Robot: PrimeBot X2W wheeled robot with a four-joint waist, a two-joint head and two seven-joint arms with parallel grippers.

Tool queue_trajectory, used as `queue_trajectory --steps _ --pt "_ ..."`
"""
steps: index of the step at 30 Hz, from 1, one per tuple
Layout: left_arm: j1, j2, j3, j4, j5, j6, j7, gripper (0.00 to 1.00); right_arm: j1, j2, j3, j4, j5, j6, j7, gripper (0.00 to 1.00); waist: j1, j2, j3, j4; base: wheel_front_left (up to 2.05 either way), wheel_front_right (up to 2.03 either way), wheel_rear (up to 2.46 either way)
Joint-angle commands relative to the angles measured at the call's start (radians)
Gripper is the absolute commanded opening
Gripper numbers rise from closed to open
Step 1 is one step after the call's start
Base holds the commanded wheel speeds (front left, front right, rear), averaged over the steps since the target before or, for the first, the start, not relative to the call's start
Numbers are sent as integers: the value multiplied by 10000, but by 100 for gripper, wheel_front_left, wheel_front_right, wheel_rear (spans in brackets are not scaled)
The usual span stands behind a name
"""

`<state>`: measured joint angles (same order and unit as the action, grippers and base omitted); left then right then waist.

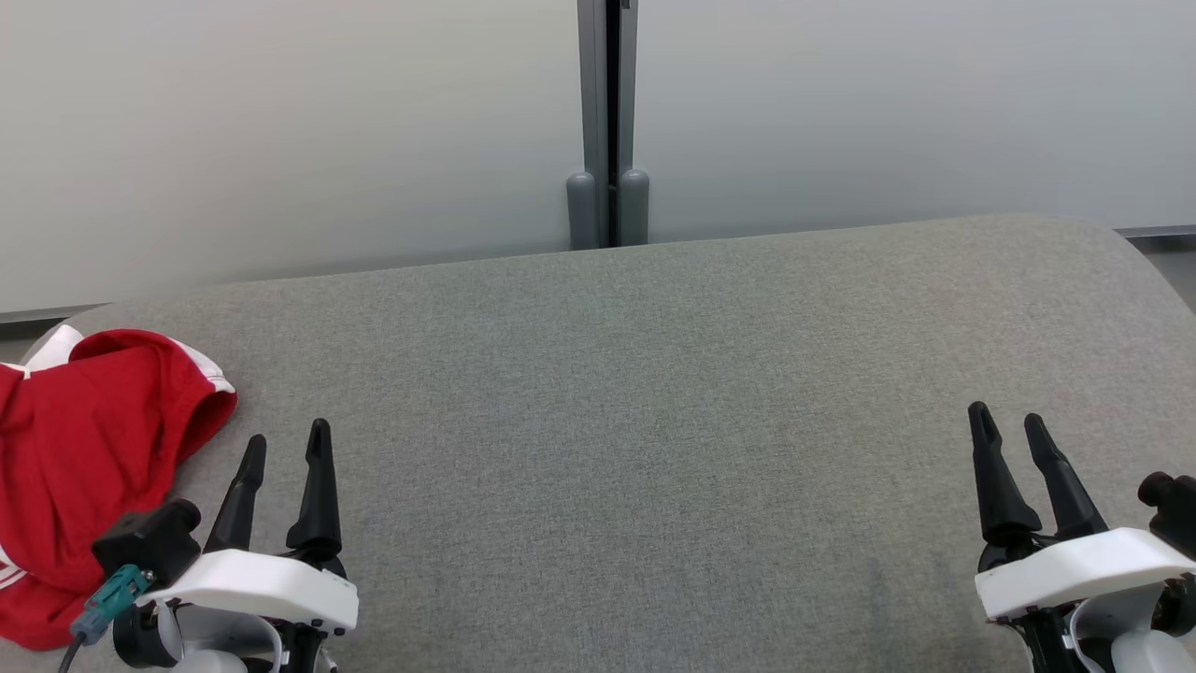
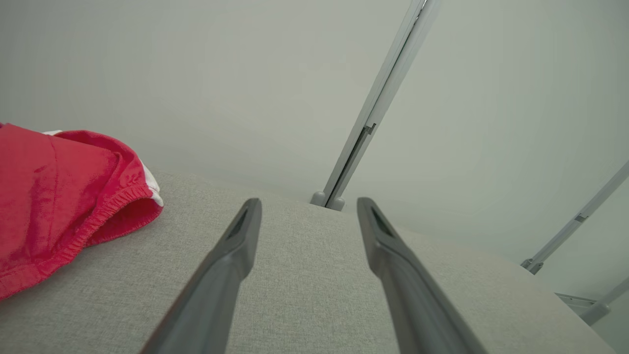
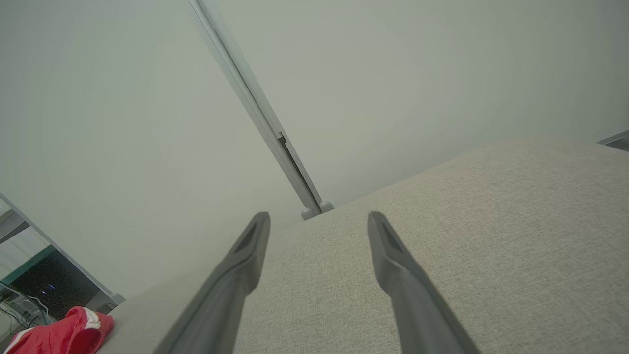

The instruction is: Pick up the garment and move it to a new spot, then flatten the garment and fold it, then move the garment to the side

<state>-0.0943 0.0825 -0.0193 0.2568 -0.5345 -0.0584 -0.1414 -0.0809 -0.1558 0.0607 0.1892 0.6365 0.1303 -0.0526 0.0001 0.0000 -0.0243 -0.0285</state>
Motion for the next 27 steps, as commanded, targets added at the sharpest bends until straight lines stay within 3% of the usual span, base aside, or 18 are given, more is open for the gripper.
queue_trajectory --steps 1,27 --pt "-68 102 -35 -31 344 87 -91 100 -21 -111 58 -72 -285 5 -13 100 0 0 -14 0 0 0 0" --pt "112 265 -248 871 2606 600 -704 100 274 -149 407 101 -2479 5 40 100 0 0 -200 -71 0 0 0"
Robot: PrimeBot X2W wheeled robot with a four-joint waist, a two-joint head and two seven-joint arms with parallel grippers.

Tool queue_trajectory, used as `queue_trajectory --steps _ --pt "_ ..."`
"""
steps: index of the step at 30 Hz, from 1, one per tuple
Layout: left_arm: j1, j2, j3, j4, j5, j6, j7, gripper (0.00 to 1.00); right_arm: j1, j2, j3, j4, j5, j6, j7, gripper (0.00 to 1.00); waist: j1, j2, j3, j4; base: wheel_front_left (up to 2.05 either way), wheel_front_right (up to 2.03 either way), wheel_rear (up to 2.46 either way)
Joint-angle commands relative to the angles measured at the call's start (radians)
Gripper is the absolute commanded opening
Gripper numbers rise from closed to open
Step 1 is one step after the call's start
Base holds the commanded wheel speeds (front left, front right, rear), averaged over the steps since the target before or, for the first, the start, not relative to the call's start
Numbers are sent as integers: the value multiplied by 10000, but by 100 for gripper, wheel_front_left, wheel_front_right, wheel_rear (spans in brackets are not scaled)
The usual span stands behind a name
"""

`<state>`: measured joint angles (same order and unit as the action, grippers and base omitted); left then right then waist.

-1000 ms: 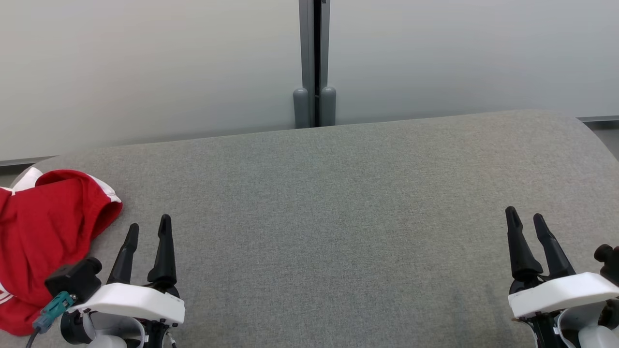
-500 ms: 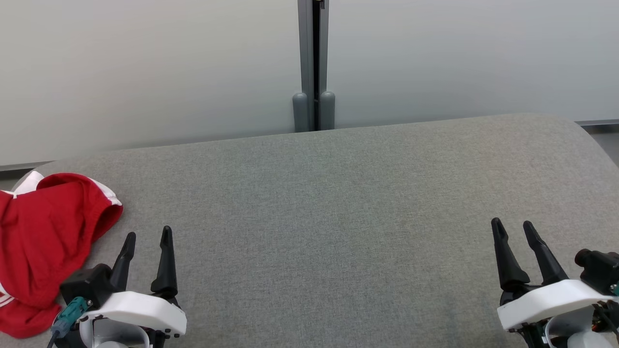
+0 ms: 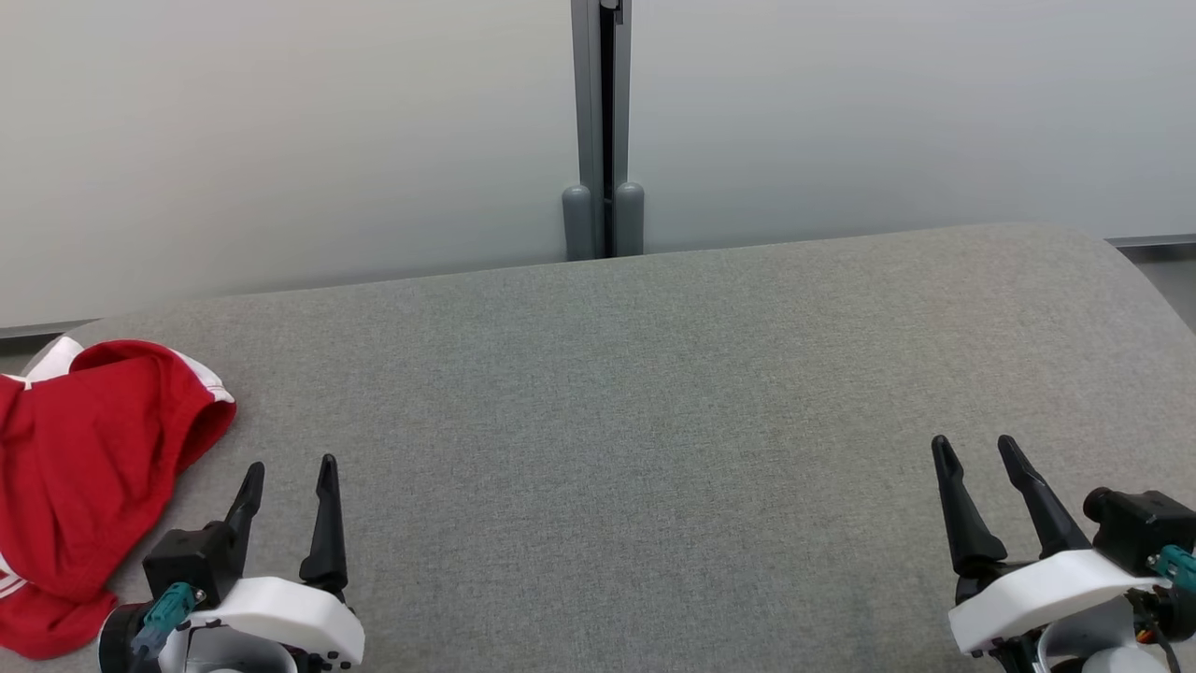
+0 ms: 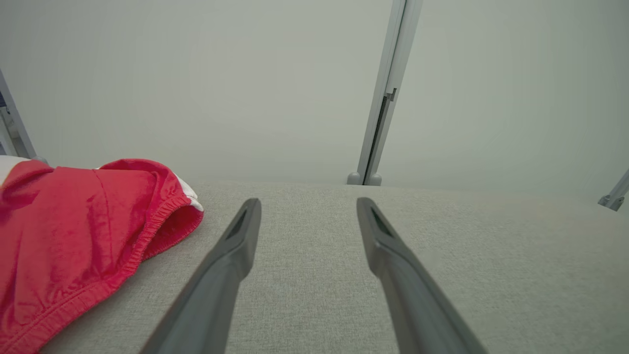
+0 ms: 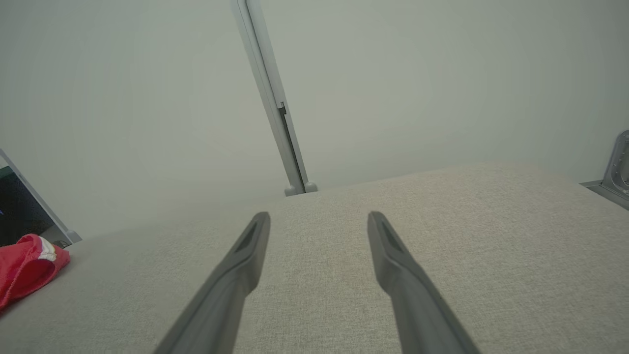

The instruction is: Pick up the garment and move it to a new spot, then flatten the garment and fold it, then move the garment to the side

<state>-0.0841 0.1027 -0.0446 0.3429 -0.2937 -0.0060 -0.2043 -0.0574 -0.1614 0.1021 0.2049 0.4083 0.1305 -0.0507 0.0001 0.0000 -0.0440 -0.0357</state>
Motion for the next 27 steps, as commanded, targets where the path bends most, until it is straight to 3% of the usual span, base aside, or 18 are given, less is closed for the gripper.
queue_trajectory --steps 1,27 --pt "9 68 -4 34 276 80 -94 100 47 -88 -12 -57 -268 3 20 100 -1 0 -4 1 0 0 0" --pt "19 23 -62 851 1561 310 -562 100 259 4 2 106 -1692 4 73 100 -1 0 -213 -22 0 0 0"
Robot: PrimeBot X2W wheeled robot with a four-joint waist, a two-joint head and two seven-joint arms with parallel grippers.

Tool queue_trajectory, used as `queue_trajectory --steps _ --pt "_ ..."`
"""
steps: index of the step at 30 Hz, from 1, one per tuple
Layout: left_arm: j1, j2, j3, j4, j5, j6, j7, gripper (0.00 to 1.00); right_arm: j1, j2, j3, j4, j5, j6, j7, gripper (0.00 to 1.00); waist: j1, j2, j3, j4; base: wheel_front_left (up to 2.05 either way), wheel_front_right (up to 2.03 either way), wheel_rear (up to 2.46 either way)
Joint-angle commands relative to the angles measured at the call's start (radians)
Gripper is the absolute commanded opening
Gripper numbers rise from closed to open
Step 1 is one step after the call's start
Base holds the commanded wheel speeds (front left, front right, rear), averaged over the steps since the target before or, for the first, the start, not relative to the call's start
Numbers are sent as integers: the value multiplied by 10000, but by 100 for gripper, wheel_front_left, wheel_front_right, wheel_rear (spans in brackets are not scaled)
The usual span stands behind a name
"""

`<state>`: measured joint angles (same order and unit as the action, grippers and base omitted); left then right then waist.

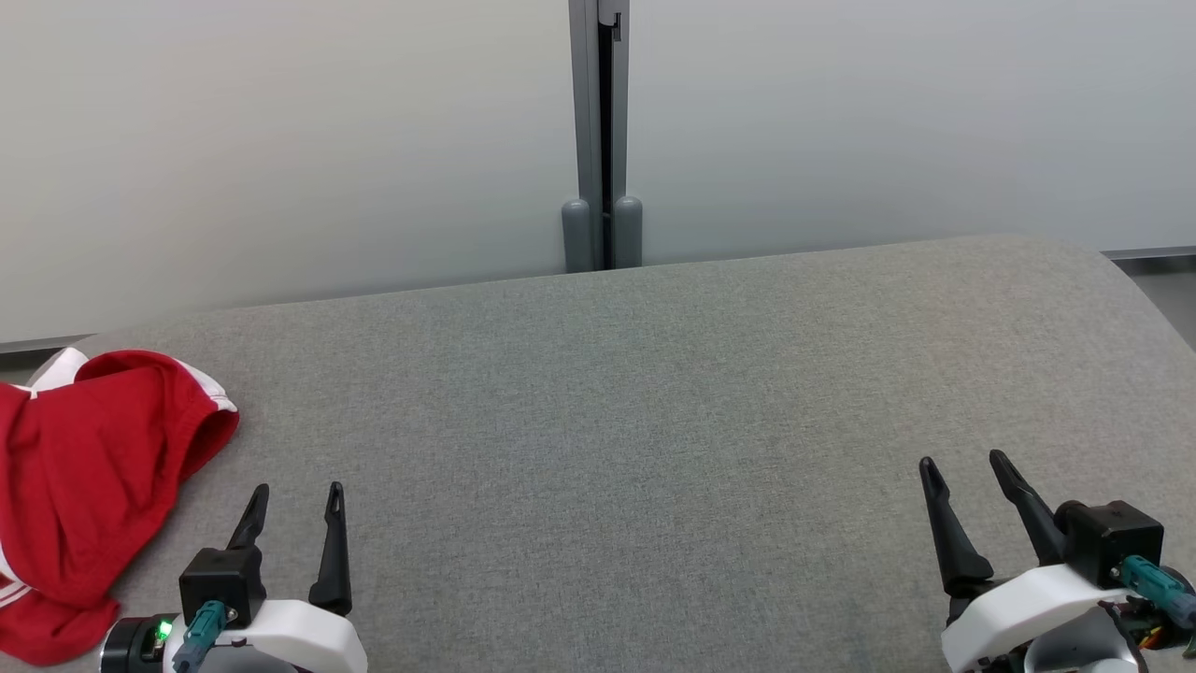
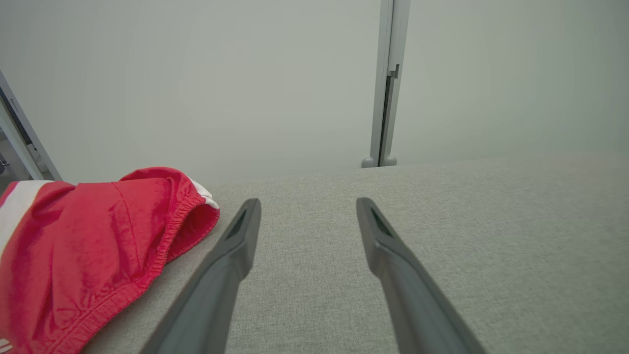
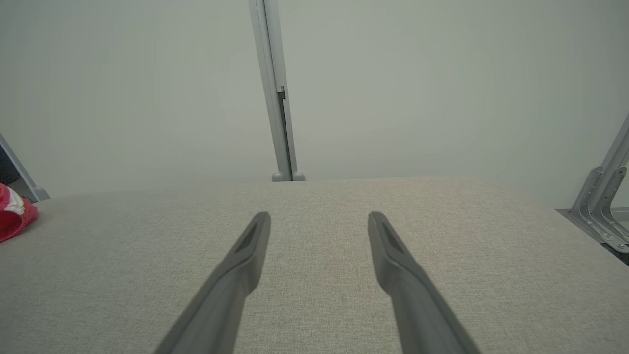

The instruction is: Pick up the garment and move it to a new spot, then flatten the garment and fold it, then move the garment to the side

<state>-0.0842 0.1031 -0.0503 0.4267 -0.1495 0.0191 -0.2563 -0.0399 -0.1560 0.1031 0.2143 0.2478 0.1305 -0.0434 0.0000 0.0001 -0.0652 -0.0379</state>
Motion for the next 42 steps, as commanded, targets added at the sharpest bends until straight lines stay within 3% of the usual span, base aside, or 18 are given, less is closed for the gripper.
queue_trajectory --steps 1,26,32,42 --pt "15 18 -7 50 170 74 -63 100 92 -44 -16 23 -136 4 2 100 0 -1 -8 -1 0 0 0" --pt "-252 -1 -36 287 -80 166 -87 100 39 -42 -18 -125 -83 4 134 100 0 -1 72 195 0 0 0" --pt "-390 -2 -2 177 -163 267 -82 100 82 -76 -31 -415 -144 4 169 100 0 -1 129 783 0 0 0" --pt "-511 127 118 -31 -283 282 -84 100 136 -36 134 -1044 -179 4 375 100 0 -1 249 2482 0 0 0"
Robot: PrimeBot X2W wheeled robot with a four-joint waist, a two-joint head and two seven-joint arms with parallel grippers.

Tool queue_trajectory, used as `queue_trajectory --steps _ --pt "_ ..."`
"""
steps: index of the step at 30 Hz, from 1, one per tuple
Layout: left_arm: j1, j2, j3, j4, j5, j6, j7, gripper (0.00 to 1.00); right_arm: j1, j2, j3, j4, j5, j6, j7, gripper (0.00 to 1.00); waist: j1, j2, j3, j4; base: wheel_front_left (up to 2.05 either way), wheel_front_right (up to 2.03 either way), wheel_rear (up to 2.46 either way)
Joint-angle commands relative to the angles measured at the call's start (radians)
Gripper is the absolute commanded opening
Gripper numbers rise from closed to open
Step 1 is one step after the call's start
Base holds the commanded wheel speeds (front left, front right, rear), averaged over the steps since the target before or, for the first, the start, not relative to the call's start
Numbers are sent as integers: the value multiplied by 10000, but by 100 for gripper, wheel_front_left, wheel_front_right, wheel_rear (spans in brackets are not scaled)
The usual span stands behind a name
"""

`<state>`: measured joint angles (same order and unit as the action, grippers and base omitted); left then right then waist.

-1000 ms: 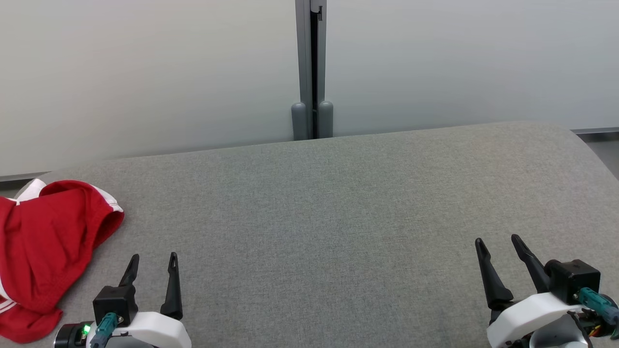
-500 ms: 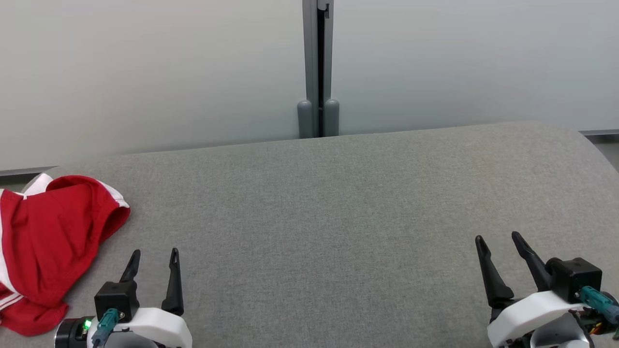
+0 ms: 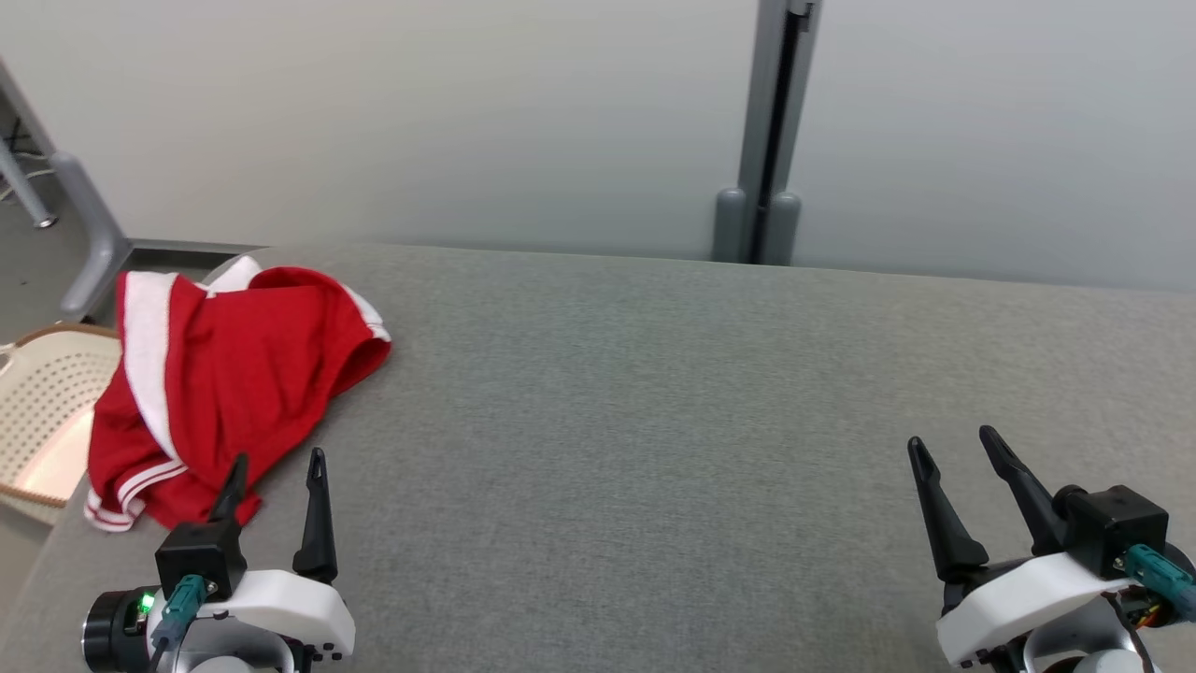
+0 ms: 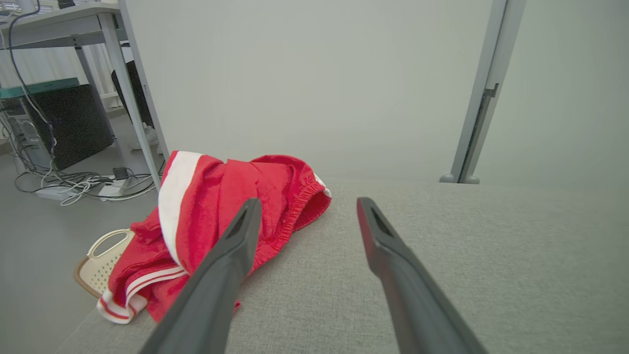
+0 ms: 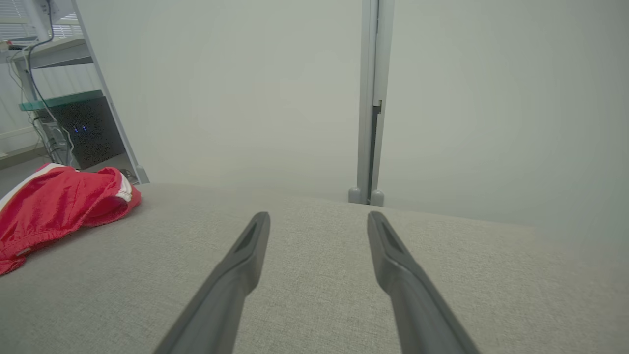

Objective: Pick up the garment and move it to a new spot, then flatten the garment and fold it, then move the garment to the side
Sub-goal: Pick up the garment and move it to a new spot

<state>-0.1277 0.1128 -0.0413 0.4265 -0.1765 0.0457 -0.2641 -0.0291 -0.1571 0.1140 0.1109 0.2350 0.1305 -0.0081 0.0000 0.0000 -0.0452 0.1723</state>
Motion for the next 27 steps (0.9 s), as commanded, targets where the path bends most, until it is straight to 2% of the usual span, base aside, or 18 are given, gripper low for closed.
queue_trajectory --steps 1,6,12,18,27 --pt "-96 56 4 -38 -13 -18 -5 100 43 -56 -20 -51 -75 4 34 100 0 0 58 614 0 0 0" --pt "-42 141 28 -126 -103 -67 -5 100 13 -20 58 -186 -19 2 67 100 0 0 86 1586 0 0 0" --pt "20 205 55 -155 -196 -91 -3 100 -95 50 187 -230 -78 2 63 100 0 0 83 2446 0 0 0" --pt "-72 227 8 -151 -263 -125 -3 100 -93 82 211 -166 -41 2 80 100 0 0 85 2772 0 0 0" --pt "-248 249 -83 -99 -308 -156 -5 100 -49 115 178 -98 14 2 47 100 0 0 129 2864 0 0 0"
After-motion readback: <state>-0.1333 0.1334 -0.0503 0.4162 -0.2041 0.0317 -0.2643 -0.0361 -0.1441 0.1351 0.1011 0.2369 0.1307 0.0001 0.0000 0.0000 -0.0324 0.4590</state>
